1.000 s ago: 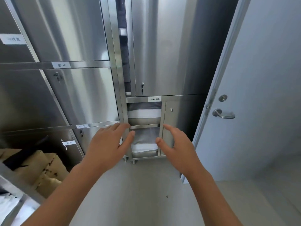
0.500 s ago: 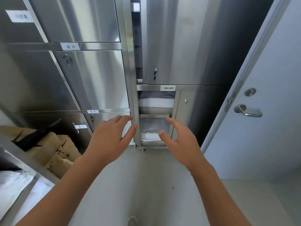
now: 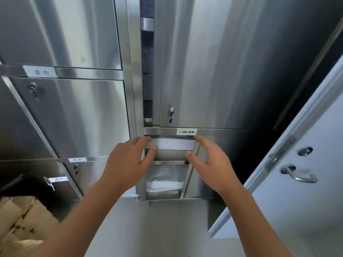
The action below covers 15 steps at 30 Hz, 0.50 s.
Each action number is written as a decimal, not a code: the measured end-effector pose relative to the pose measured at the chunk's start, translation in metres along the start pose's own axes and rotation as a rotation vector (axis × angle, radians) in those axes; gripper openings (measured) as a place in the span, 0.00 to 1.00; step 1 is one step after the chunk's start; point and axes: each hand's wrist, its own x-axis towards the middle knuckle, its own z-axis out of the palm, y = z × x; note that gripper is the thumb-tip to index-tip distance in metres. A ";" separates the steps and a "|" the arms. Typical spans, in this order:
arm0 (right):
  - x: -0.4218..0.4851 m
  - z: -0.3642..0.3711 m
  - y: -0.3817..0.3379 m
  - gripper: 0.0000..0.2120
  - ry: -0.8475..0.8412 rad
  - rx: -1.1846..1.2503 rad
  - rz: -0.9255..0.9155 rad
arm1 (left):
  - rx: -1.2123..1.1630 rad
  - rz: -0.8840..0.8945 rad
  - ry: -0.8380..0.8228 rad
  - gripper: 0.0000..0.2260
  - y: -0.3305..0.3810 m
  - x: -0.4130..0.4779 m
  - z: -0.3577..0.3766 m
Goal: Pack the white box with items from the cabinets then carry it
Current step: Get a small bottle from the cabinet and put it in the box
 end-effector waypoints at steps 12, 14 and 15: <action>0.161 0.033 0.056 0.31 -0.120 0.086 -0.004 | 0.076 -0.083 0.037 0.20 -0.024 0.136 0.045; 0.187 0.036 0.058 0.34 -0.150 0.095 -0.044 | 0.094 -0.113 0.065 0.20 -0.022 0.153 0.047; 0.200 0.038 0.059 0.35 -0.163 0.098 -0.066 | 0.105 -0.122 0.068 0.20 -0.021 0.161 0.048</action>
